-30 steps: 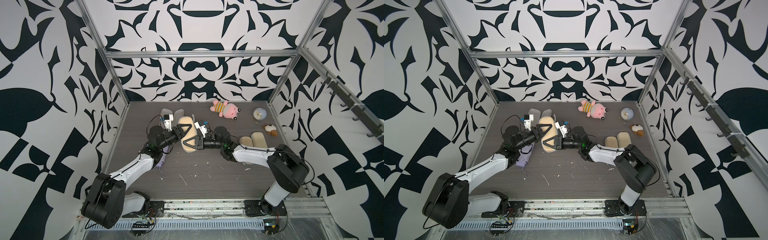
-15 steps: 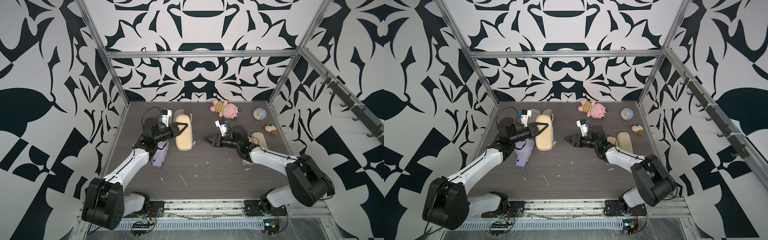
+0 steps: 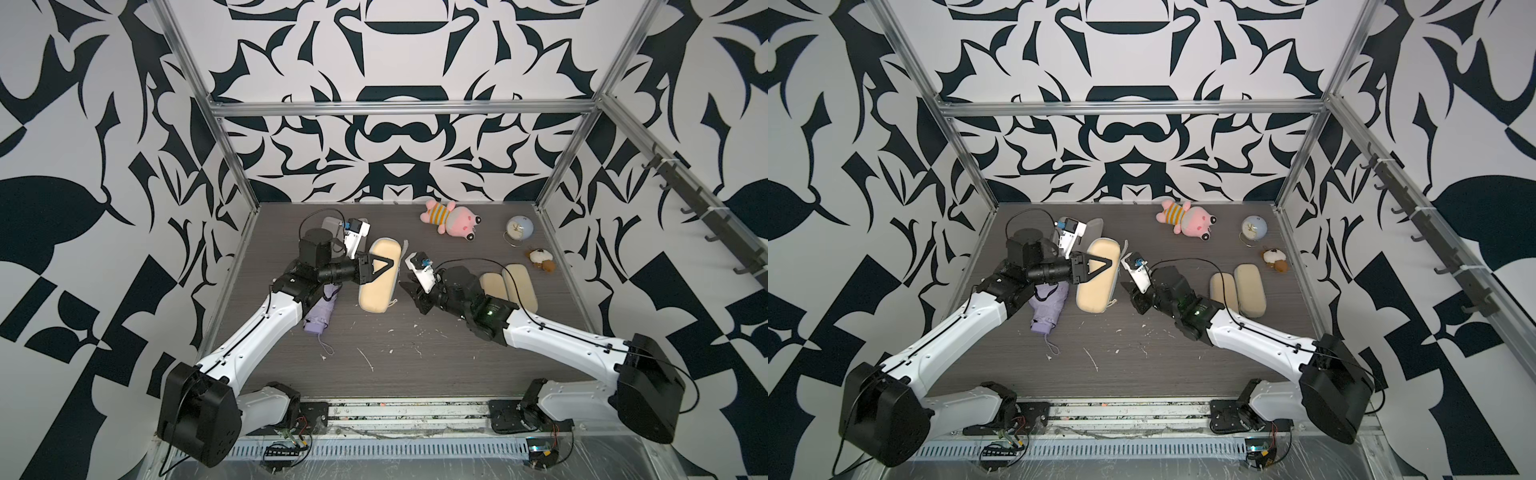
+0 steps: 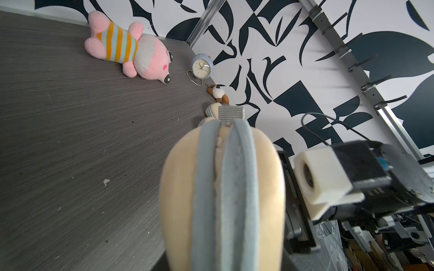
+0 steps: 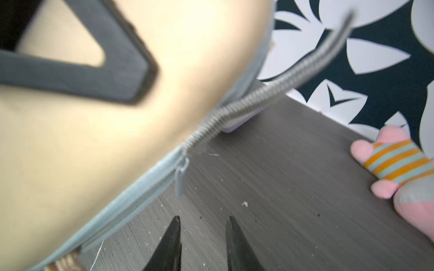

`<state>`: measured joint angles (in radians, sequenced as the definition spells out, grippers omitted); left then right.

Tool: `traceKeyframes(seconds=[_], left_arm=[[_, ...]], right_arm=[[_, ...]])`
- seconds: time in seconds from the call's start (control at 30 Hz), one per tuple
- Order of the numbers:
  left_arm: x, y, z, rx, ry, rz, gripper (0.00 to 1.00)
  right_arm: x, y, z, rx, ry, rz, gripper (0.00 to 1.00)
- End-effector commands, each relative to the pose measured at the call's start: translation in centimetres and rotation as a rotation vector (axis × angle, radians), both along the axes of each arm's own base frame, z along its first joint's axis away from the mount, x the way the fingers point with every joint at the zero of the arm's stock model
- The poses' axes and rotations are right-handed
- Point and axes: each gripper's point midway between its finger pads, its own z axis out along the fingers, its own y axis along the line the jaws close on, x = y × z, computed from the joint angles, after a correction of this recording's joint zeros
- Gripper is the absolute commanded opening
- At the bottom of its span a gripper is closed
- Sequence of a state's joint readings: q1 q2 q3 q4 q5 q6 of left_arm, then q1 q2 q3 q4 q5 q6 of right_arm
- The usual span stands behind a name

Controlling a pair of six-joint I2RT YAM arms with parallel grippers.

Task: Put umbrellas into zippered umbrella sleeves
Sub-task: Zip the zipper on the umbrella sleeve.

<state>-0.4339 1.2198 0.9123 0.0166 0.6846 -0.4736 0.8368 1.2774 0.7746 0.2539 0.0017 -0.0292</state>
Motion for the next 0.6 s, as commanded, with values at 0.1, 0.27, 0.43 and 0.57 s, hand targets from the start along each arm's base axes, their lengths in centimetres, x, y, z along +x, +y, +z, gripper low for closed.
traceKeyframes(seconds=[0.1, 0.27, 0.43, 0.57], left_arm=[[-0.1, -0.8, 3.0, -0.033, -0.084, -0.026, 0.05], [-0.3, -1.2, 2.9, -0.040, -0.075, -0.042, 0.05], [-0.4, -1.5, 2.6, -0.037, -0.060, -0.049, 0.04], [-0.6, -1.5, 2.4, -0.037, -0.057, -0.051, 0.04]], right_arm=[[0.9, 0.7, 4.0, 0.078, -0.204, -0.014, 0.33], [1.2, 1.1, 4.5, 0.061, -0.254, -0.013, 0.31], [1.4, 1.6, 5.2, 0.049, -0.287, 0.001, 0.28], [1.3, 2.2, 5.5, 0.042, -0.298, 0.027, 0.25]])
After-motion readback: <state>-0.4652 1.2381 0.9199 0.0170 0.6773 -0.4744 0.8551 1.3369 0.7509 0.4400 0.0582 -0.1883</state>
